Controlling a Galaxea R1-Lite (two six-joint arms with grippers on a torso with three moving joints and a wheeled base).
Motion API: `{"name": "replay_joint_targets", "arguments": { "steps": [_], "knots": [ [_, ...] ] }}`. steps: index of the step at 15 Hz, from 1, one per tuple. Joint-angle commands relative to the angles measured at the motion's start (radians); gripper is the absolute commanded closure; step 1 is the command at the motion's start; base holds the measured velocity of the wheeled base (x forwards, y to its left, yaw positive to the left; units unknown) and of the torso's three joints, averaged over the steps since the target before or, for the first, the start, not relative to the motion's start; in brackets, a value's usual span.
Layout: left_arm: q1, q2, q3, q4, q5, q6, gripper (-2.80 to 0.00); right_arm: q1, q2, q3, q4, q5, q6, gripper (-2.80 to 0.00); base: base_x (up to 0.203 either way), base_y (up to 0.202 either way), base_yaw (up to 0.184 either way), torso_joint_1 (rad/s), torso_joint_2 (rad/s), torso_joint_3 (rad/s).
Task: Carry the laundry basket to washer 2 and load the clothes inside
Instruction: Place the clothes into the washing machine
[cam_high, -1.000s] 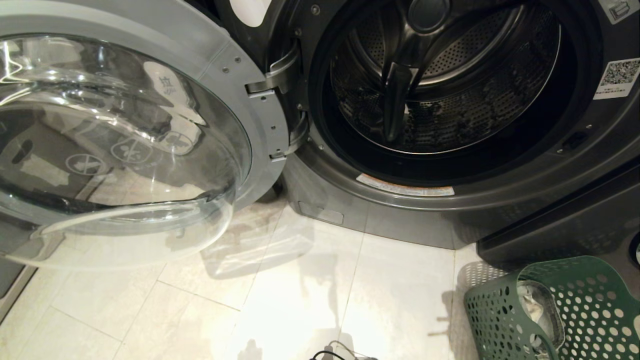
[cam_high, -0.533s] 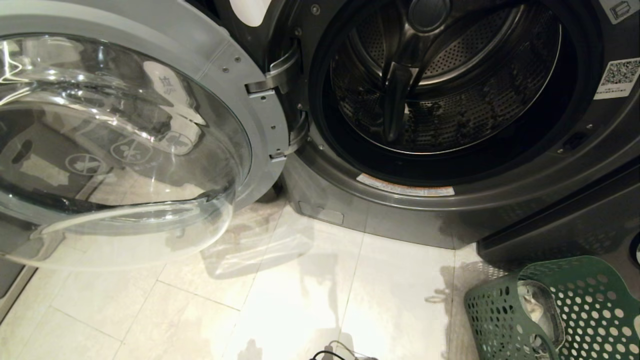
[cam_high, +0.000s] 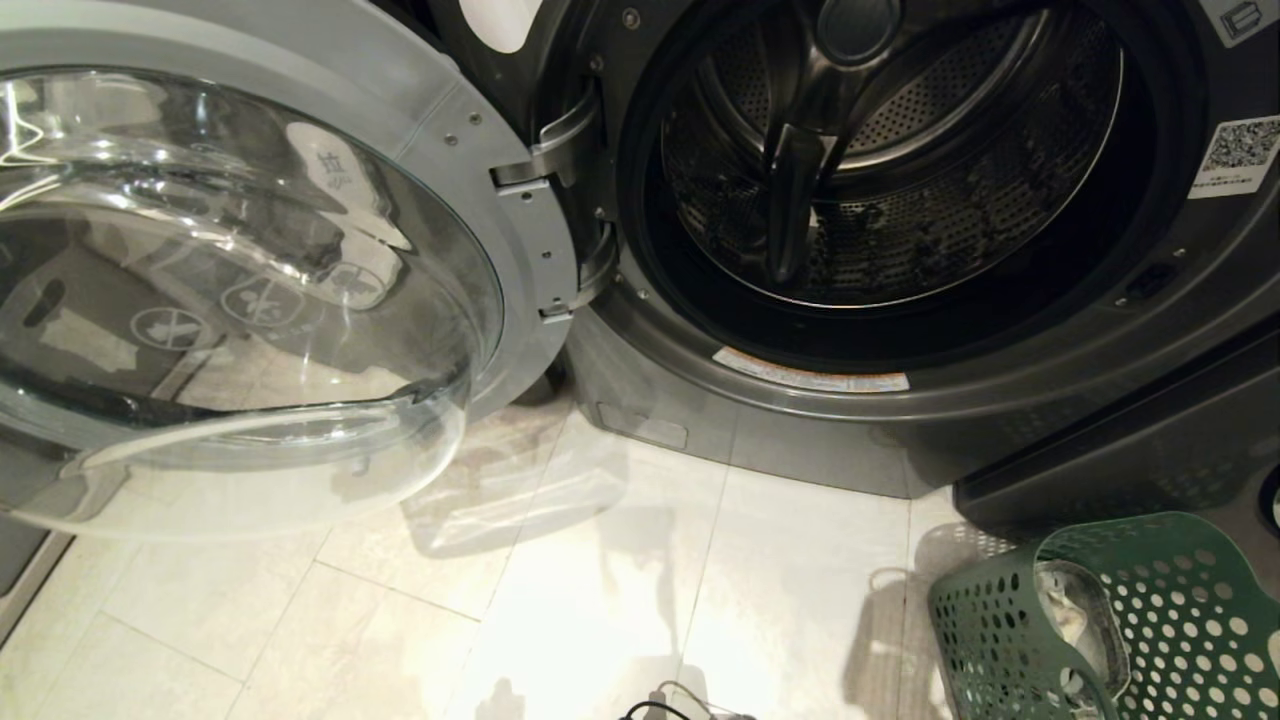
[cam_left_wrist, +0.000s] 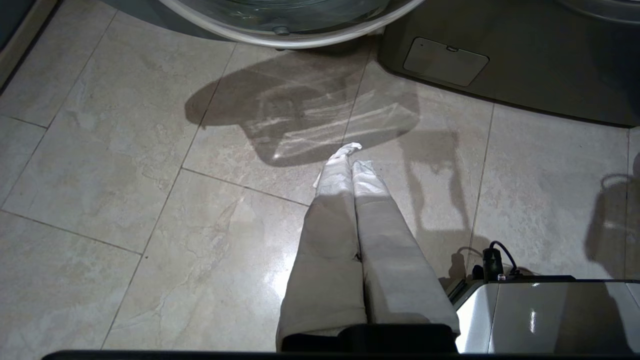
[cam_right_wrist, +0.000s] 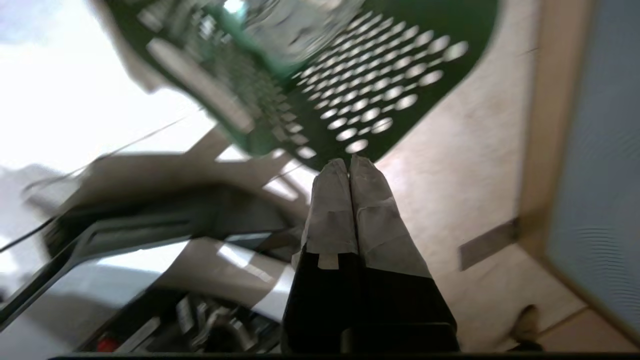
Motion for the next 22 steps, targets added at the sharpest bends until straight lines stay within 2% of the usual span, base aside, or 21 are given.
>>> {"name": "replay_joint_targets", "arguments": {
  "steps": [1, 4, 6, 10, 14, 16, 18, 20, 22],
  "knots": [
    [0.000, 0.001, 0.000, 0.000, 0.000, 0.000, 0.00, -0.021, 0.077, 0.034, -0.031, 0.061, 0.001, 0.00, 0.000, 0.000, 0.000, 0.000, 0.00, 0.000],
    [0.000, 0.001, 0.000, 0.000, 0.000, 0.000, 0.00, -0.052, 0.271, 0.030, -0.129, 0.093, 0.004, 0.00, 0.000, 0.000, 0.000, 0.000, 0.00, 0.000],
    [0.000, 0.001, 0.000, 0.000, 0.000, 0.000, 0.00, -0.088, 0.432, 0.018, -0.258, 0.098, 0.003, 0.00, 0.000, 0.000, 0.000, 0.000, 0.00, 0.000],
    [0.000, 0.001, 0.000, 0.000, 0.000, 0.000, 0.00, -0.168, 0.742, -0.069, -0.447, 0.109, -0.004, 0.00, 0.000, 0.000, 0.000, 0.000, 0.00, 0.000],
    [0.000, 0.001, 0.000, -0.001, 0.000, 0.000, 0.00, -0.229, 0.966, -0.124, -0.555, 0.226, -0.100, 0.00, 0.000, 0.000, 0.000, 0.000, 0.00, 0.000],
    [0.001, 0.001, 0.000, -0.001, 0.000, 0.000, 0.00, -0.236, 1.037, -0.131, -0.630, 0.284, -0.123, -2.80, 0.000, 0.000, 0.000, 0.000, 0.00, 0.000],
    [0.000, 0.001, 0.000, -0.001, 0.000, 0.000, 0.00, -0.239, 1.086, -0.122, -0.679, 0.361, -0.160, -2.80, 0.000, 0.000, 0.000, 0.000, 0.00, 0.000],
    [0.000, 0.001, 0.000, 0.000, 0.000, 0.000, 0.00, -0.239, 1.141, -0.118, -0.715, 0.389, -0.209, -2.80, 0.000, 0.000, 0.000, 0.000, 0.00, 0.000],
    [0.001, 0.001, -0.002, 0.000, 0.000, 0.000, 0.00, -0.238, 1.218, -0.114, -0.810, 0.445, -0.247, -2.80, 0.000, 0.000, 0.000, 0.000, 0.00, 0.000]
  ]
}}
